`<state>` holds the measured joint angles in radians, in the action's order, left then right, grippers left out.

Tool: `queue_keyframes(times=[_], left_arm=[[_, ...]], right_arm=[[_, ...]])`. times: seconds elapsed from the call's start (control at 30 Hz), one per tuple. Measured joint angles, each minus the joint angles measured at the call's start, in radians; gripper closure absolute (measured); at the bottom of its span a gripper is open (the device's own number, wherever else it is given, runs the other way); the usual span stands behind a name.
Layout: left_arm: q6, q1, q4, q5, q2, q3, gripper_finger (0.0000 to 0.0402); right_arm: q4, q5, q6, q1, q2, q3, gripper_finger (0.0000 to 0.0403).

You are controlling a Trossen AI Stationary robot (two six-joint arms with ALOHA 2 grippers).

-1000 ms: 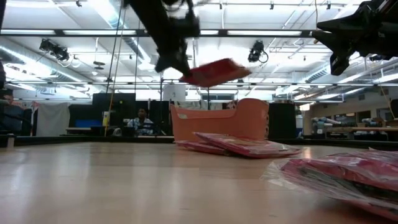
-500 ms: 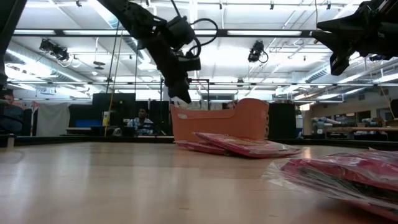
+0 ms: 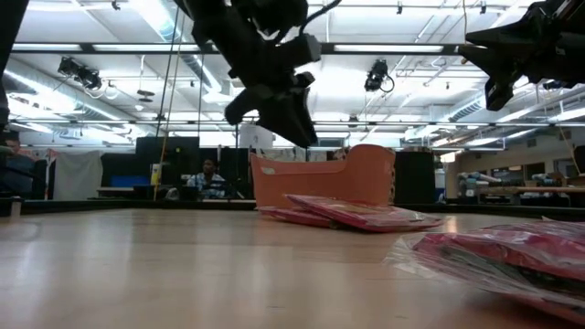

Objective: Sort popcorn bags into baskets
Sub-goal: Put the red popcorn pack into the orange bin

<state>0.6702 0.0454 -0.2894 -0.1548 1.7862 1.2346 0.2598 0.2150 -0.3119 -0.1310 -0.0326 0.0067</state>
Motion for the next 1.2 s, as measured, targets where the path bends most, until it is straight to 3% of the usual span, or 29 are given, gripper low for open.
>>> queue_keyframes(times=[0.23,0.4,0.57,0.87,1.2], left_arm=[[-0.038,-0.140,0.025,-0.033,0.106,0.001,0.0214],[0.089,-0.202,0.050,-0.159,0.179,0.000,0.0169],[0.202,-0.222,0.072,-0.239,0.199,0.000,0.0161],[0.187,-0.159,0.079,-0.155,0.204,0.000,0.0201],[0.214,-0.131,0.070,-0.111,0.212,0.001,0.0314]], right_arm=[[0.001,-0.003,0.000,0.000,-0.003,0.000,0.0307],[-0.001,-0.003,0.000,0.000,-0.006,0.000,0.0307],[0.005,-0.003,0.000,0.000,-0.007,0.000,0.0307],[0.012,-0.002,0.000,0.000,-0.009,0.000,0.0307],[0.012,-0.001,0.000,0.000,-0.010,0.000,0.0307]])
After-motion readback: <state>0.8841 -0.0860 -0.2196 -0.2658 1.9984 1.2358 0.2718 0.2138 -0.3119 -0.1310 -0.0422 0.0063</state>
